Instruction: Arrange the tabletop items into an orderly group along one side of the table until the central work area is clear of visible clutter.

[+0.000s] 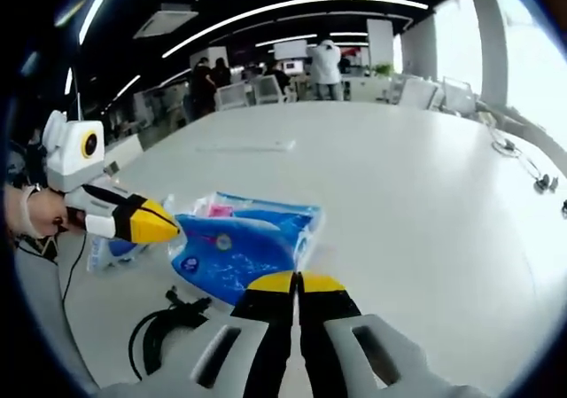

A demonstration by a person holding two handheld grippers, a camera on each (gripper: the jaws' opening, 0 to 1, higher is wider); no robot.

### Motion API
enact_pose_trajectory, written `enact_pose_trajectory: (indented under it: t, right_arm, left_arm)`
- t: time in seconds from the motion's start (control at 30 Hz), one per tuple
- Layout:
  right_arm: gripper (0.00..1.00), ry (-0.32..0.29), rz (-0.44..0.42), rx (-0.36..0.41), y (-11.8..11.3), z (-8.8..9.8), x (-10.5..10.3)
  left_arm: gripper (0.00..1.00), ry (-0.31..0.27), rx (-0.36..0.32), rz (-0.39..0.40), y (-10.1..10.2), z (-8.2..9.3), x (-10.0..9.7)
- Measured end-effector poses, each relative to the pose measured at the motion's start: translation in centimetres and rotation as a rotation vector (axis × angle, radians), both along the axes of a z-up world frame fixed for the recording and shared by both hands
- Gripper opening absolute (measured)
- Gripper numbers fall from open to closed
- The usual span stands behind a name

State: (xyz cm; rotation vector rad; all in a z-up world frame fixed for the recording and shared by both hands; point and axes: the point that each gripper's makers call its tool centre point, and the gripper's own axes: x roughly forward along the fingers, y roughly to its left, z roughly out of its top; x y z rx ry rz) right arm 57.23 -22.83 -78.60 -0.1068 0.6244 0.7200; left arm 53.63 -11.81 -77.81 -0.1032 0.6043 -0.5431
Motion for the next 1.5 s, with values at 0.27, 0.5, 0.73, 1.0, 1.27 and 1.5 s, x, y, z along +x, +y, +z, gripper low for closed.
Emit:
enact_pose_trajectory:
  t: [0.27, 0.5, 0.73, 1.0, 1.27, 1.5]
  right_arm:
    - [0.0, 0.017, -0.002, -0.014, -0.3, -1.1, 0.2]
    - [0.0, 0.032, -0.005, -0.021, -0.8, -1.7, 0.2]
    - [0.0, 0.036, -0.006, -0.031, -1.3, -2.1, 0.0]
    - [0.0, 0.044, -0.009, -0.035, -1.6, -2.9, 0.0]
    - [0.0, 0.048, -0.015, -0.026, -1.6, -3.2, 0.1]
    - [0.0, 0.046, -0.014, -0.025, -1.6, -3.2, 0.2]
  left_arm:
    - [0.0, 0.012, -0.003, 0.004, -0.4, -0.5, 0.6]
    - [0.0, 0.023, -0.004, 0.002, -0.7, -1.2, 0.7]
    - [0.0, 0.035, -0.006, -0.006, -1.3, -2.0, 0.4]
    - [0.0, 0.046, -0.01, -0.002, -1.5, -2.7, 0.7]
    - [0.0, 0.052, -0.014, 0.009, -1.4, -3.2, 0.7]
    - [0.0, 0.051, -0.008, 0.007, -1.4, -3.3, 0.7]
